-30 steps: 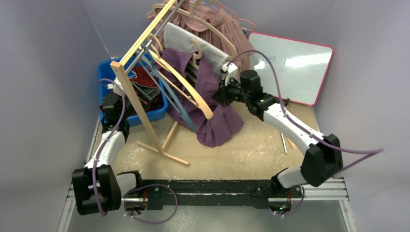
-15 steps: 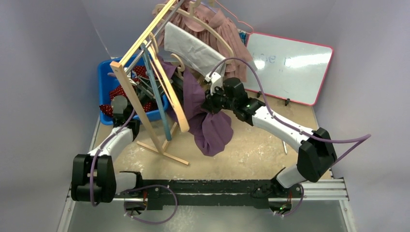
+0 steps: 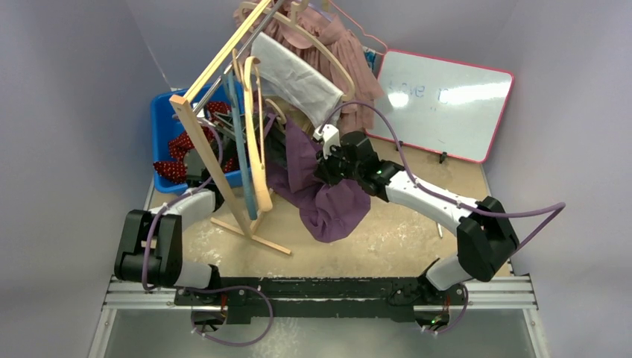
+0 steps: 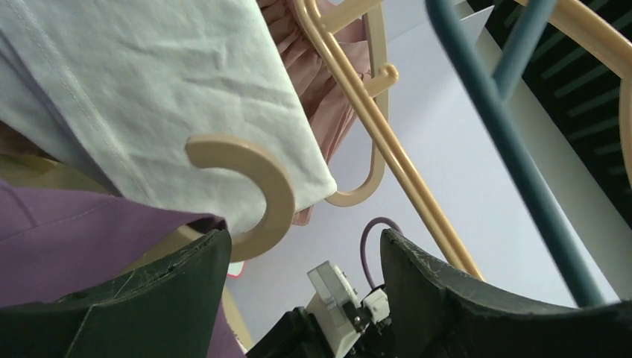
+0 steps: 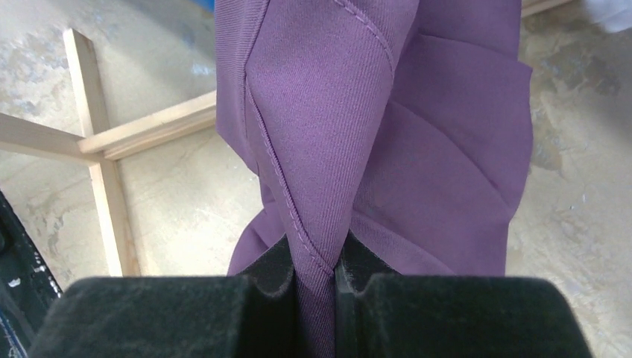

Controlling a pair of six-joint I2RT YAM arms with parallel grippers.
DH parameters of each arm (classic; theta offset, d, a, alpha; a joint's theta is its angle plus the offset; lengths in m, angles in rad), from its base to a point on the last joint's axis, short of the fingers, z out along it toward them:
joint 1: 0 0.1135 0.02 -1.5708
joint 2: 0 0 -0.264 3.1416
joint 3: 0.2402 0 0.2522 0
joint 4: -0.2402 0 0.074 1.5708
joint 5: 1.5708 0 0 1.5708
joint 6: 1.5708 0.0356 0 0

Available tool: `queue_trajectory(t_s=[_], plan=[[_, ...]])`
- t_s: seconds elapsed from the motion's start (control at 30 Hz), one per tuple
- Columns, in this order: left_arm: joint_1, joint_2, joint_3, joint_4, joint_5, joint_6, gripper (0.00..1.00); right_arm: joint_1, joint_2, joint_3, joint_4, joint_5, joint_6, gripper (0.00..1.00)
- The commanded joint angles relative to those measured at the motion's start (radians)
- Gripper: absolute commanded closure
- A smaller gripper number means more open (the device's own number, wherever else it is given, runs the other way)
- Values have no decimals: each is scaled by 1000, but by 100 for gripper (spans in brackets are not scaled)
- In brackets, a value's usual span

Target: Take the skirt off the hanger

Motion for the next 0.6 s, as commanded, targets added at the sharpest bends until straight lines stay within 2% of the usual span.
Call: queue_trajectory(t_s=[0.0,0.27,0.47,0.57], plan=[[-36,35,51,164,-64,-48,27,29,-44,4,25,14,-38,100],[-105,104,93,113,-88,-37,35,44,-66,3,12,40,-44,100],[-130,115,150,-49,-114,28,39,54,-85,3,0,72,-44,100],[-135,97,158,-110,-151,68,36,53,-93,1,-7,84,-50,100]])
